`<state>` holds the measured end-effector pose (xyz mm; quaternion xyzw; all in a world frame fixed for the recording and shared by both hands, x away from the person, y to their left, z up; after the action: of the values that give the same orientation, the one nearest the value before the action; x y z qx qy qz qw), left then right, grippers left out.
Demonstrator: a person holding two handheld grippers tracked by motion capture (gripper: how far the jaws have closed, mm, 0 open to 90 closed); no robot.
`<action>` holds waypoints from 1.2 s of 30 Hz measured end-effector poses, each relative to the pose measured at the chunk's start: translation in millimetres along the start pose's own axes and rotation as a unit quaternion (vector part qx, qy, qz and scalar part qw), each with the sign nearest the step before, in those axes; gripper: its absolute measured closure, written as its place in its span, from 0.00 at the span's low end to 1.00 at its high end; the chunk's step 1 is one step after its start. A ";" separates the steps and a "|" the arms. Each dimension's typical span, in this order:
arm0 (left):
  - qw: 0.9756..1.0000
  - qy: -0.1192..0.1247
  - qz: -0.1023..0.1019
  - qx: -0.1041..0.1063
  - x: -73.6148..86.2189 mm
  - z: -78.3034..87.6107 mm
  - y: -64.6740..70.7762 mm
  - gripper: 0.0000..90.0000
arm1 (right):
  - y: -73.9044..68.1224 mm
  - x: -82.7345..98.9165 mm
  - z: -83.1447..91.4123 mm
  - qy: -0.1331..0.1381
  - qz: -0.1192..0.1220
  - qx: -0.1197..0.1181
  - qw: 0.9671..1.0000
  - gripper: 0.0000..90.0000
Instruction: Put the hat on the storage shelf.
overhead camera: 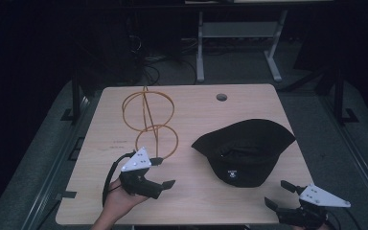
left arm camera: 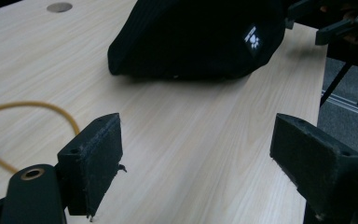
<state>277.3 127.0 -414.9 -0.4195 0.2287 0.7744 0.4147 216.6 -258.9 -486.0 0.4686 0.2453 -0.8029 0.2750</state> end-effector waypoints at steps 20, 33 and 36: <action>0.997 -0.009 -0.073 0.025 -65.6 -48.9 29.0 0.18 | 0.5 -1.4 4.2 0.011 -0.001 -0.005 1.000 0.17; 0.994 -0.042 -0.095 0.025 -86.4 -96.5 31.0 0.29 | 3.1 -2.9 7.7 0.026 -0.017 -0.009 0.999 0.16; 0.993 -0.048 -0.102 0.026 -85.8 -100.2 30.0 0.35 | 3.5 -3.2 7.8 0.028 -0.018 -0.008 0.999 0.16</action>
<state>324.6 1.4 -397.1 -0.3917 0.1842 0.7414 0.5128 215.4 -265.9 -480.2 0.4840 0.2673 -0.7925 0.2572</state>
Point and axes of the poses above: each handheld gripper's, and its own axes: z roughly backward along the jaws, x roughly out of its underside, y roughly to its right, the point moved 6 cm from there along -z, roughly forward along the jaws, and after that the axes turned 6 degrees about -x, right-handed, at the moved point
